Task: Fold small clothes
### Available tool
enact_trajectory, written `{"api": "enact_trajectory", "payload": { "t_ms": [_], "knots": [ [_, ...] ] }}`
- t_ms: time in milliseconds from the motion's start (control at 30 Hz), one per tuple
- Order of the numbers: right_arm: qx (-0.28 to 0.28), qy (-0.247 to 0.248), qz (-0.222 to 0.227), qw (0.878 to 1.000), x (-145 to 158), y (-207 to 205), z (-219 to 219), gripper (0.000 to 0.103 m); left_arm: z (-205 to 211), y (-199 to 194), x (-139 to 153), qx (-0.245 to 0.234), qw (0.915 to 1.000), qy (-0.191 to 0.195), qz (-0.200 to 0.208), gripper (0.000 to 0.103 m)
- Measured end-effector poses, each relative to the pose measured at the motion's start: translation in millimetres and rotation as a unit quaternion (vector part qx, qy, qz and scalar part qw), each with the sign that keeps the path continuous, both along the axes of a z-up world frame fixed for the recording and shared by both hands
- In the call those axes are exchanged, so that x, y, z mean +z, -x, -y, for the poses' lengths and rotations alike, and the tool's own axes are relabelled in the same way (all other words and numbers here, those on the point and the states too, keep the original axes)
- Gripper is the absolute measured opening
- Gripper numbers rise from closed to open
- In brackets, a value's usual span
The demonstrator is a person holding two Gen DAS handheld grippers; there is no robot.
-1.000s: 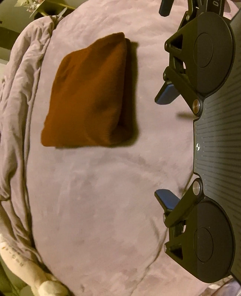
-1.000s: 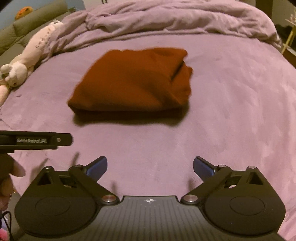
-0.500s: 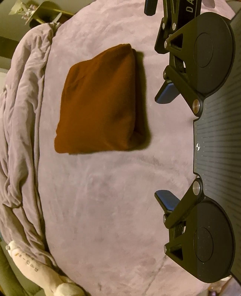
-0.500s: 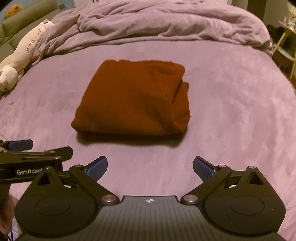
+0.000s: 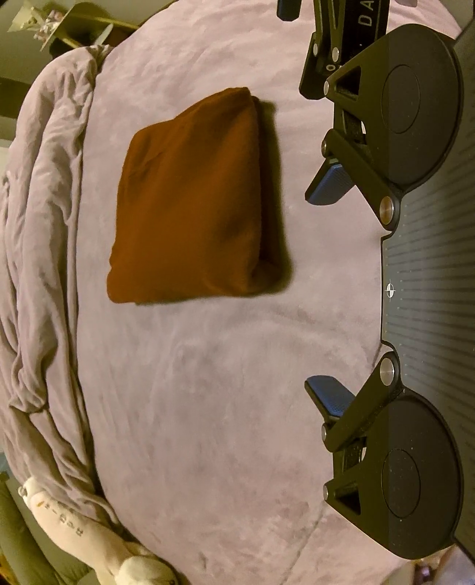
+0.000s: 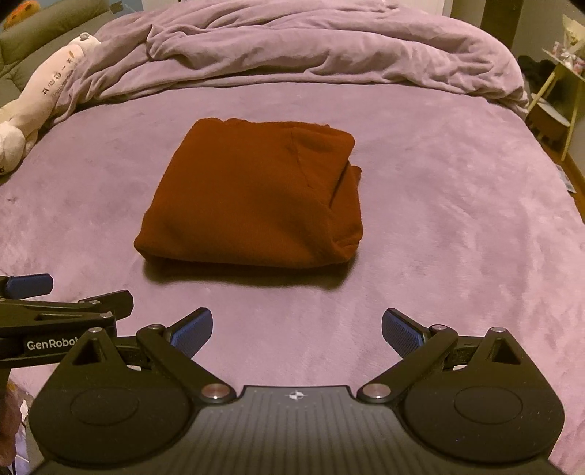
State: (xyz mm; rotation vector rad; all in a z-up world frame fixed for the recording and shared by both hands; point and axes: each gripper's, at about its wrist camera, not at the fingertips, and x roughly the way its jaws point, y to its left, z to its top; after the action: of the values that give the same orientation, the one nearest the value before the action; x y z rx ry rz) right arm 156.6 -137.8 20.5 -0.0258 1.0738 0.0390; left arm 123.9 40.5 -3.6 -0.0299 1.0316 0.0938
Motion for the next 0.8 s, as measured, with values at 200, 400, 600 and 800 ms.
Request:
{"api": "enact_trajectory", "payload": {
  "t_ms": [200, 400, 600, 800],
  "knots": [
    [-0.002, 0.001, -0.001, 1.000, 0.6, 0.5, -0.2, 0.099, 0.6, 0.1, 0.4, -0.004, 1.0000, -0.001, -0.002, 0.102],
    [-0.003, 0.005, -0.001, 1.000, 0.2, 0.9, -0.8, 0.099, 1.8, 0.5, 0.0, -0.007, 1.0000, -0.004, -0.004, 0.102],
    [-0.003, 0.002, -0.002, 1.000, 0.6, 1.5, 0.5, 0.099, 0.9, 0.3, -0.5, -0.008, 1.0000, -0.002, -0.006, 0.102],
    [-0.002, 0.004, 0.000, 1.000, 1.1, 3.5, 1.2, 0.099, 1.5, 0.8, -0.4, -0.009, 0.9999, -0.004, -0.006, 0.102]
  ]
}}
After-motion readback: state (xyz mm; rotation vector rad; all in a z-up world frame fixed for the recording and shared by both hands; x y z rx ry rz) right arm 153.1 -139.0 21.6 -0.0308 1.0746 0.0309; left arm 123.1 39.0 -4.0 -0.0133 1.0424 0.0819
